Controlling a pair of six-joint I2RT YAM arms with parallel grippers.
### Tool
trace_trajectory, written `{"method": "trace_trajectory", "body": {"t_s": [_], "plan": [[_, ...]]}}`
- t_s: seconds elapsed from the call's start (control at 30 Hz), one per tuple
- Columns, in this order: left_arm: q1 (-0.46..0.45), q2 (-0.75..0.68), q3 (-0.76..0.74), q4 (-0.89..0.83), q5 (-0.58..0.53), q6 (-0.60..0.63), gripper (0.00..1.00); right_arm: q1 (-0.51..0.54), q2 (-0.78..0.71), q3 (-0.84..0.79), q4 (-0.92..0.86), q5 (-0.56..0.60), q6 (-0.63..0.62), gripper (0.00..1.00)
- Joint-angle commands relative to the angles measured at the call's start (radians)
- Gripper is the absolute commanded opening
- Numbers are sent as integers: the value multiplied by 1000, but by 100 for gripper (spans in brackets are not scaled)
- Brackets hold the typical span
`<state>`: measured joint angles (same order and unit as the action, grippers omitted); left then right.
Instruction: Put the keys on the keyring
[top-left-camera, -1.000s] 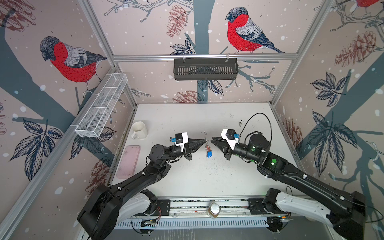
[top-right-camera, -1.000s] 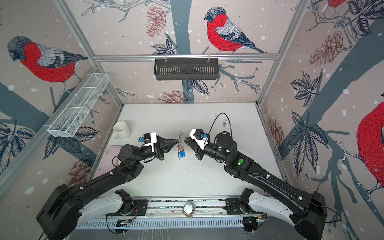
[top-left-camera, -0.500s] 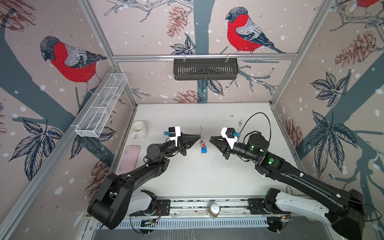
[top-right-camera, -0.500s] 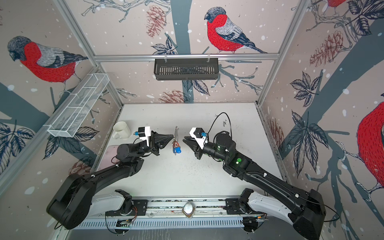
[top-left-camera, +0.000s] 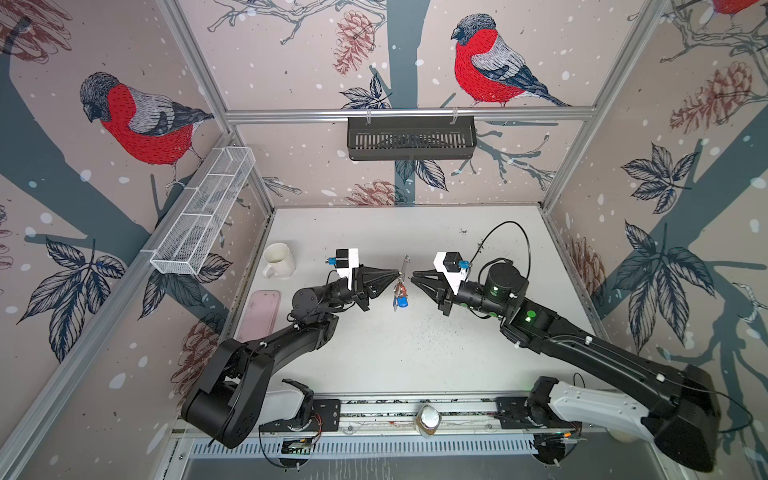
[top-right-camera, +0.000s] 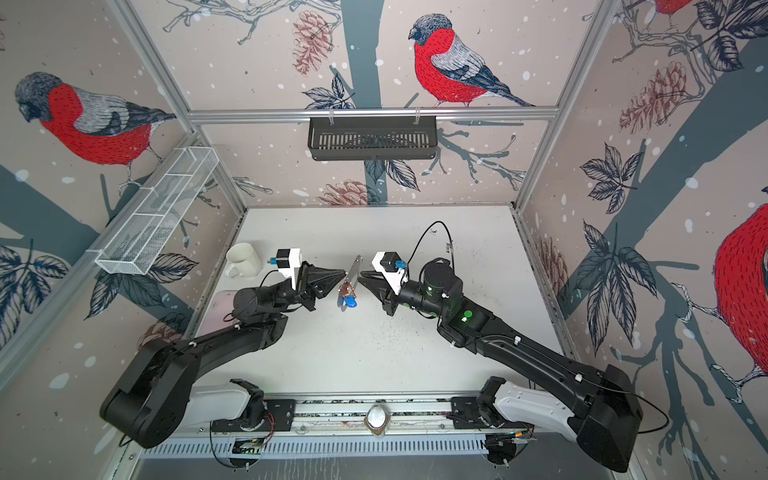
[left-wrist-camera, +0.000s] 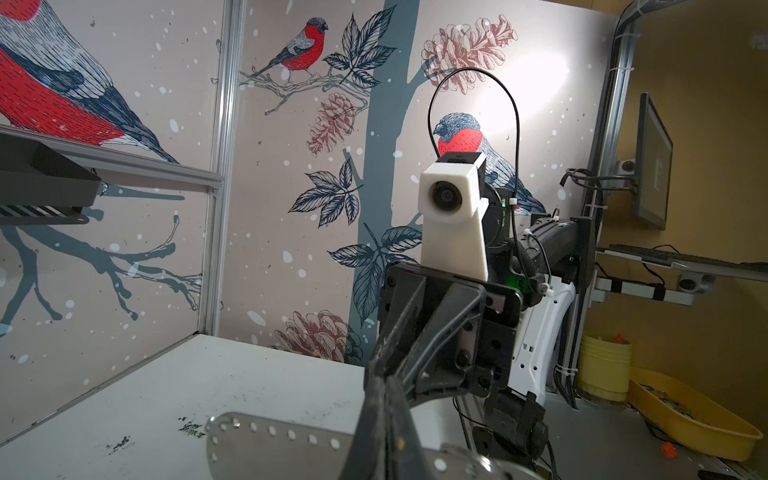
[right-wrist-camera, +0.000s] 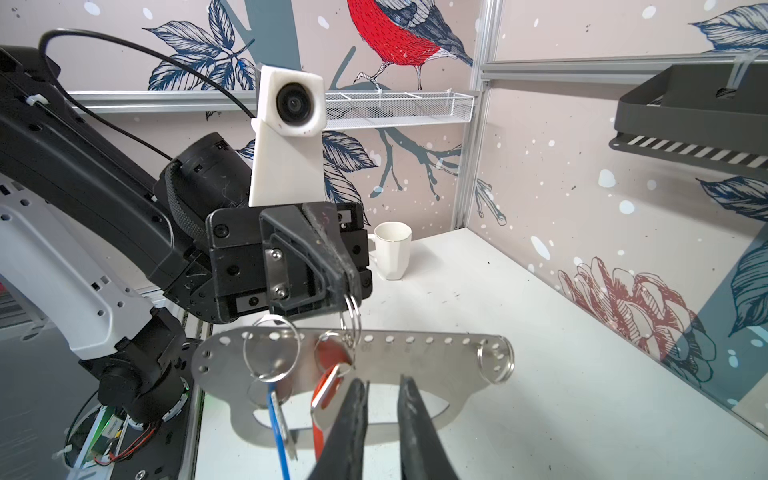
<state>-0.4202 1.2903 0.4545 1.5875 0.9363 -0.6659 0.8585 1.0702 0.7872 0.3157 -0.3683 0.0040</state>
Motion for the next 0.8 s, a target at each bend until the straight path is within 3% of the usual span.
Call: {"method": "trace_trajectory", "body": {"t_s": [0.0, 0.77], "plan": [[3, -14, -4, 197, 13, -6, 0, 1, 18, 13, 66, -41, 19, 19], [3, -40, -14, 182, 20, 1, 0, 14, 88, 45, 113, -128, 22, 21]]}}
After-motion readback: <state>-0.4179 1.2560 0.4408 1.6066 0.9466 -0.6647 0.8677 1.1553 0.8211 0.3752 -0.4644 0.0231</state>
